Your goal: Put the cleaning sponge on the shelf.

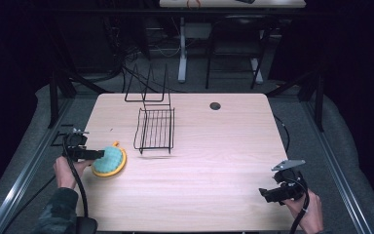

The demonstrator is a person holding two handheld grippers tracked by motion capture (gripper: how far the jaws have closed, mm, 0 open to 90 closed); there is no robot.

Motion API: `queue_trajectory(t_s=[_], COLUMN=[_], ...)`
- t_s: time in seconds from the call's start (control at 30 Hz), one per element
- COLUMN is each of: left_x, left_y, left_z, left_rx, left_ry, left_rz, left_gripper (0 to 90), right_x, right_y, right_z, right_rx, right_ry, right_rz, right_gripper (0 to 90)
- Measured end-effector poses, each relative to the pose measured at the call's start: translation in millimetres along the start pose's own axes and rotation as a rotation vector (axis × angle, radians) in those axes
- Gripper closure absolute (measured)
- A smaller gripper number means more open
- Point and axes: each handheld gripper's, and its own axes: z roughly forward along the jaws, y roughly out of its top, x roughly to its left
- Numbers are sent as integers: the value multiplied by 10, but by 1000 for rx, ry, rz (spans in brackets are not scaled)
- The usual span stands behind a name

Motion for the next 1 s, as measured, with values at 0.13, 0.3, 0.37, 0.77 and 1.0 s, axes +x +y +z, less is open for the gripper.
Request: queue_trajectory(t_s=[0.13, 0.3, 0.37, 0.77, 1.0], left_x=[8, 20, 13, -26, -36], left_y=[5, -15, -18, -83, -92], left_z=[70, 124, 127, 146, 144], left_rx=[20, 14, 15, -8, -16], left_ry=[-5, -54, -64, -78, -68], left_rz=[-7, -41, -39, -40, -21], left_gripper=[331, 439, 465, 679, 762], right_x=[6, 1, 5, 0, -8], right_y=[-1, 6, 1, -4, -9], right_z=[0, 3, 1, -17, -7], right_rx=[-2, 2, -3, -9, -1], right_ry=[-3, -7, -7, 3, 5], right_rz=[-4, -3, -4, 3, -4], right_gripper=[70, 80, 81, 89, 98])
